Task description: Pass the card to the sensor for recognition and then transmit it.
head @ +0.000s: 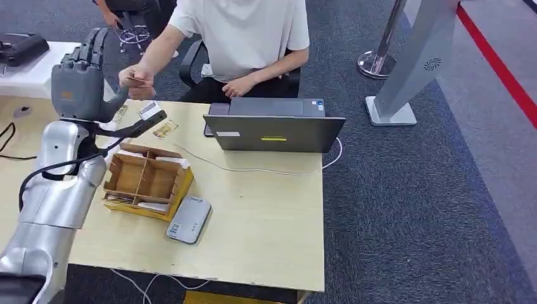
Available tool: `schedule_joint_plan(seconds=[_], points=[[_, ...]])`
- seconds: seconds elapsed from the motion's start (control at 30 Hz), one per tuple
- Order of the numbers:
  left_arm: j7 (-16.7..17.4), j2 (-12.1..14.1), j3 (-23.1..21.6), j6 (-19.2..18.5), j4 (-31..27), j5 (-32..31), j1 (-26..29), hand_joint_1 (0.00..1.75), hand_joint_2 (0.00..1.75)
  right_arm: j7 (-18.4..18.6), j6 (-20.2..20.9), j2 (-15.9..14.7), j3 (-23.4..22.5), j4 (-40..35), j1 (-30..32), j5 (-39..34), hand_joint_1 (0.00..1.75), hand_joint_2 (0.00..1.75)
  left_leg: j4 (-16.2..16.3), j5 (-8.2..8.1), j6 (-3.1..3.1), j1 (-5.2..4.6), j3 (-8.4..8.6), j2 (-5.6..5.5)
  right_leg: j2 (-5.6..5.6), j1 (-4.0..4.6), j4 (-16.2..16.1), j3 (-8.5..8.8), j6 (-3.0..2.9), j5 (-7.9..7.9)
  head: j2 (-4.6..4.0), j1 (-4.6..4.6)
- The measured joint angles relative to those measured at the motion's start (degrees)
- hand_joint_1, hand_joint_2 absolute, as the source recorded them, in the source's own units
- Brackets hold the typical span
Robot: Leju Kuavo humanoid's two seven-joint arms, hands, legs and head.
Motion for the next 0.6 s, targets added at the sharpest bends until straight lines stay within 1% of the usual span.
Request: schedule_joint_plan(seconds=[0.1,0.17,0.23,0.3,0.37,0.4,0.43,0.47,0.5,0.53,0.6], points=[[-0.2,0.4,0.4,0.0,-0.2,0.7,1.0,0.0,1.75,0.0,0.0,0.0,0.0,0.0,0.0,0.0,0.0,0.0,0.0,0.0,0.0,0.0,-0.01,0.01,0.02,0.0,0.0,0.01,0.0,0.0,0.0,0.02],[-1.4,1.2,1.0,0.2,-1.5,3.1,2.5,0.0,1.75,-0.1,0.0,0.0,0.0,0.0,0.0,-0.2,0.0,0.0,0.0,-0.01,0.0,0.0,-0.01,0.05,0.08,0.0,0.0,0.0,0.0,0.0,0.0,0.0],[-3.6,2.3,2.0,-0.2,-3.9,8.4,5.0,0.0,1.75,-0.5,0.0,0.0,-0.1,0.1,0.1,-0.9,0.0,0.0,0.0,-0.02,-0.01,0.0,-0.02,0.07,0.11,0.0,0.0,0.01,0.0,-0.01,0.0,0.02],[-7.1,4.4,4.2,-0.7,-8.1,17.5,9.8,0.0,1.75,-1.4,0.0,0.0,-0.4,0.1,0.1,-2.3,0.0,0.0,-0.1,-0.05,-0.01,-0.01,-0.01,0.22,0.28,-0.01,0.0,0.01,0.0,-0.03,0.0,0.02],[-11.1,6.3,8.3,-0.6,-13.4,25.6,17.6,0.0,1.75,-2.3,0.0,0.0,-1.1,0.1,0.3,-3.5,0.0,0.0,-0.2,-0.23,-0.12,-0.04,0.16,0.58,0.67,-0.03,0.0,0.02,-0.07,-0.1,0.0,-0.02],[-14.5,7.4,11.7,-0.6,-16.4,30.1,22.5,0.0,1.75,-2.6,0.0,0.0,-1.6,0.1,0.5,-3.9,0.0,0.0,-0.2,-0.31,-0.12,-0.04,0.28,0.73,0.8,-0.03,0.0,-0.01,-0.11,-0.17,0.0,-0.04],[-17.9,7.7,15.4,-0.8,-18.8,33.5,26.5,0.0,1.75,-2.8,0.0,0.0,-1.9,0.1,0.7,-4.2,0.0,0.0,-0.2,-0.37,-0.16,-0.03,0.3,0.79,0.86,-0.03,0.0,-0.04,-0.1,-0.21,0.0,-0.11],[-20.3,7.7,18.6,-1.5,-20.5,35.4,29.7,0.0,1.75,-3.0,0.0,0.0,-2.2,0.1,0.9,-4.2,0.0,0.0,-0.2,-0.37,-0.16,0.0,0.27,0.73,0.81,-0.01,0.0,-0.08,-0.11,-0.29,0.0,-0.22],[-22.0,7.7,21.8,-2.3,-22.1,35.9,32.4,0.0,1.75,-3.0,0.0,0.0,-2.5,0.1,1.1,-4.3,0.0,0.0,-0.1,-0.38,-0.14,0.02,0.22,0.6,0.67,0.0,0.0,-0.09,-0.11,-0.34,0.0,-0.17],[-22.8,7.7,23.8,-3.0,-23.5,35.8,34.1,0.0,1.75,-3.0,0.0,0.0,-2.8,0.1,1.1,-4.3,0.0,0.0,-0.1,-0.38,-0.14,0.03,0.19,0.41,0.49,0.0,0.0,-0.07,-0.13,-0.36,0.0,-0.15],[-22.9,7.7,26.8,-4.0,-25.5,35.0,36.3,0.0,1.75,-3.0,0.0,0.0,-3.0,0.1,0.9,-4.3,0.0,0.0,-0.1,-0.38,-0.14,0.02,0.17,0.26,0.28,0.0,0.0,0.01,-0.12,-0.38,0.0,-0.15]])
